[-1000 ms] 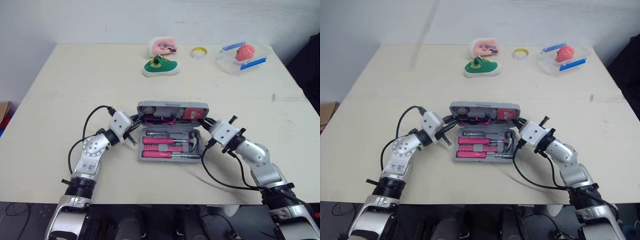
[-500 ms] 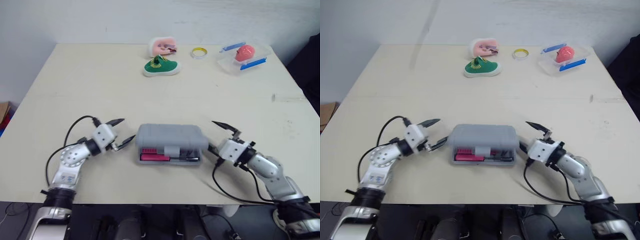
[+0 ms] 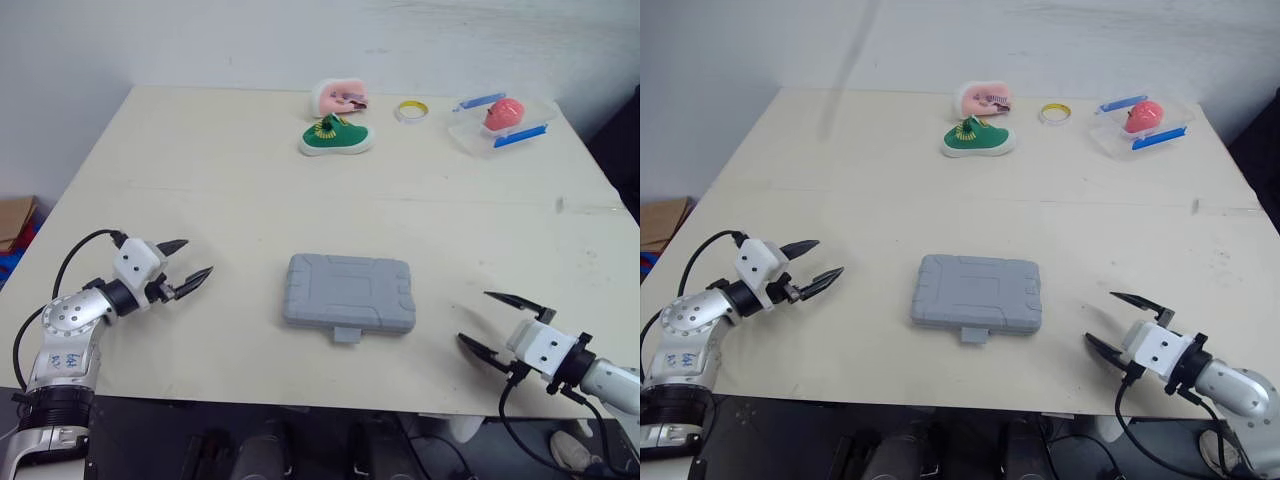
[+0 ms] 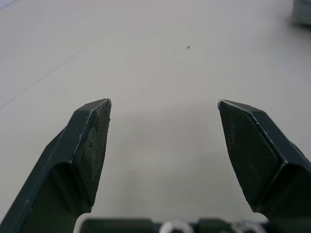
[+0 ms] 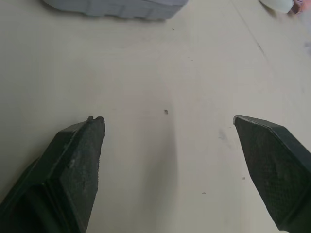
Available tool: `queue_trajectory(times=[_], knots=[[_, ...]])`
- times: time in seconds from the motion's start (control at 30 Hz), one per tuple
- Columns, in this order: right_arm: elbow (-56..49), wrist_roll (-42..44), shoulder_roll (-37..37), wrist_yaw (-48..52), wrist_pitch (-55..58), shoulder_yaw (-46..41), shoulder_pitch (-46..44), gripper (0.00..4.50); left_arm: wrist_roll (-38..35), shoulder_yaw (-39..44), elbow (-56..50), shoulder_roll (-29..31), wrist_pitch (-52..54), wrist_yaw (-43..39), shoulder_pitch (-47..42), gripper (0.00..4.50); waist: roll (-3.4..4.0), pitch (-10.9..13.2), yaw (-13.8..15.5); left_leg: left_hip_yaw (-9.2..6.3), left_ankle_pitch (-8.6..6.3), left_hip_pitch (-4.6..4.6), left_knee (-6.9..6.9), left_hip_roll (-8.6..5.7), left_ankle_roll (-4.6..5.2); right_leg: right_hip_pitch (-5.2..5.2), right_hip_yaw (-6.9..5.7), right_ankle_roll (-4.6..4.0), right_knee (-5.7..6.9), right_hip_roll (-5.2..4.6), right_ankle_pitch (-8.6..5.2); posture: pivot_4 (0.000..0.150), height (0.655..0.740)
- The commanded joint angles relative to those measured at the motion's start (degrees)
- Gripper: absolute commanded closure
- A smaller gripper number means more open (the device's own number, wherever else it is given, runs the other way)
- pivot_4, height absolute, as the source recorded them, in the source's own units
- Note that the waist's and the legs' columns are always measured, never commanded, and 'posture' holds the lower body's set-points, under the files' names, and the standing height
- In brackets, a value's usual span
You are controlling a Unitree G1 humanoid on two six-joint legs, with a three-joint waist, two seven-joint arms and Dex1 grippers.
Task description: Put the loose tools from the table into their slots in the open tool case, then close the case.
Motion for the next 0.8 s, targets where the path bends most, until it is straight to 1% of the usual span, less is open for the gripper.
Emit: queue_trajectory(times=[0.03, 0.07, 0.1, 0.17, 0.23, 0.27, 0.33, 0.37, 0.4, 0.5, 0.57, 0.63, 0.73, 0.8], knots=[[-8.6, 8.4, -0.1, 3.5, 8.3, -1.9, 1.8, 0.06, -1.6, -0.8, -3.1, -0.7, 2.3, -1.7, -2.4, 0.98, 0.00, 0.0, 0.0, 0.00, -0.01, 0.00, 0.00, 0.01, 0.00, -0.01, 0.00, 0.00, 0.01, 0.02, 0.00, 0.150, 0.7400], [-11.2, 11.2, -0.7, 5.7, 11.1, -1.5, 2.8, 0.44, -2.3, -1.3, -3.6, -1.2, 3.5, -2.6, -3.2, 0.98, 0.00, 0.0, 0.0, 0.00, 0.00, 0.00, 0.01, 0.01, -0.01, -0.02, 0.00, -0.01, 0.02, 0.02, 0.00, 0.150, 0.7400], [-13.7, 13.4, -1.2, 7.5, 13.4, -0.6, 3.7, 0.55, -2.0, -2.1, -3.2, -1.8, 4.3, -2.7, -4.8, 1.23, 0.00, 0.0, 0.1, 0.00, 0.00, -0.01, 0.01, 0.01, -0.02, -0.02, 0.01, -0.01, 0.03, 0.02, 0.00, 0.150, 0.7400], [-17.1, 13.6, -1.7, 9.9, 16.1, 1.4, 4.6, 1.29, -0.9, -4.0, -1.9, -3.0, 3.6, -3.8, -7.8, 1.79, 0.00, 0.0, 0.3, -0.01, 0.02, -0.02, 0.05, 0.01, -0.04, -0.01, 0.01, 0.00, 0.03, 0.01, 0.00, 0.150, 0.7400], [-18.8, 12.5, -1.2, 10.7, 17.9, 3.3, 4.1, 2.24, 1.3, -5.7, 1.0, -4.0, 3.5, -3.3, -11.3, 2.62, -0.03, 0.0, 0.6, -0.02, 0.01, -0.03, 0.08, -0.01, -0.03, 0.00, -0.01, 0.00, 0.02, 0.01, 0.00, 0.150, 0.7400], [-19.7, 12.2, -0.8, 10.8, 19.2, 4.3, 3.5, 2.61, 1.9, -6.4, 2.6, -4.5, 3.7, -3.3, -13.1, 2.98, -0.04, 0.0, 0.9, -0.03, 0.01, -0.04, 0.11, -0.01, -0.02, 0.01, -0.03, 0.00, 0.00, 0.01, 0.00, 0.150, 0.7400], [-20.7, 10.7, 0.3, 10.8, 21.4, 7.0, 1.7, 3.52, 3.1, -8.7, 7.0, -6.3, 4.0, -4.6, -17.5, 3.78, -0.04, 0.0, 1.1, -0.01, 0.01, -0.05, 0.15, -0.04, -0.01, 0.02, -0.02, 0.02, 0.00, 0.00, 0.02, 0.150, 0.7400], [-20.7, 9.7, 0.8, 10.7, 22.1, 8.2, 0.8, 4.05, 3.8, -9.9, 9.0, -7.3, 3.7, -5.1, -19.4, 4.20, -0.06, 0.0, 1.2, 0.00, 0.01, -0.04, 0.15, -0.05, -0.01, 0.03, -0.03, 0.03, 0.00, 0.01, 0.02, 0.150, 0.7400], [-20.3, 8.7, 1.4, 10.8, 22.4, 9.3, -0.1, 4.48, 4.4, -10.9, 11.3, -8.4, 4.4, -5.4, -21.5, 4.50, -0.06, 0.0, 1.3, 0.00, 0.01, -0.07, 0.16, -0.05, -0.02, 0.00, -0.04, 0.03, -0.01, 0.01, 0.02, 0.150, 0.7400], [-19.3, 6.2, 2.1, 11.6, 23.0, 11.6, -1.7, 4.48, 6.0, -13.1, 15.6, -10.9, 3.7, -6.4, -25.2, 4.50, -0.07, 0.0, 1.6, 0.05, 0.06, -0.08, 0.20, -0.06, -0.09, -0.02, -0.05, 0.03, -0.01, 0.04, 0.02, 0.150, 0.7400], [-17.8, 2.3, 2.7, 11.7, 22.7, 14.1, -3.9, 4.48, 8.2, -14.6, 19.6, -13.0, 2.3, -5.4, -27.8, 4.50, -0.09, 0.0, 1.5, 0.14, 0.05, -0.10, 0.21, -0.07, -0.08, -0.05, -0.25, 0.04, -0.02, 0.05, 0.02, 0.150, 0.7400], [-16.8, 0.6, 5.0, 10.0, 23.7, 15.5, -7.0, 4.48, 9.9, -16.2, 23.9, -15.5, 0.2, -5.5, -30.1, 4.50, -0.18, 0.1, 1.5, 0.16, 0.05, -0.11, 0.26, -0.06, -0.08, -0.06, -0.42, 0.05, -0.01, 0.07, 0.03, 0.150, 0.7400], [-15.4, -1.5, 6.5, 9.3, 23.6, 15.6, -8.4, 4.48, 10.7, -16.4, 28.7, -18.4, -1.0, -4.7, -32.5, 4.50, -0.24, 0.1, 1.6, 0.14, 0.06, -0.10, 0.36, -0.05, -0.09, -0.05, -0.45, 0.06, 0.10, 0.08, 0.03, 0.150, 0.7400], [-14.6, -2.8, 7.1, 8.5, 22.9, 15.2, -8.2, 4.48, 11.4, -17.0, 30.2, -19.5, -2.6, -5.8, -32.7, 4.50, -0.24, 0.1, 1.6, 0.14, 0.05, -0.12, 0.35, -0.05, -0.08, -0.06, -0.45, 0.05, 0.08, 0.07, 0.03, 0.150, 0.7400]])
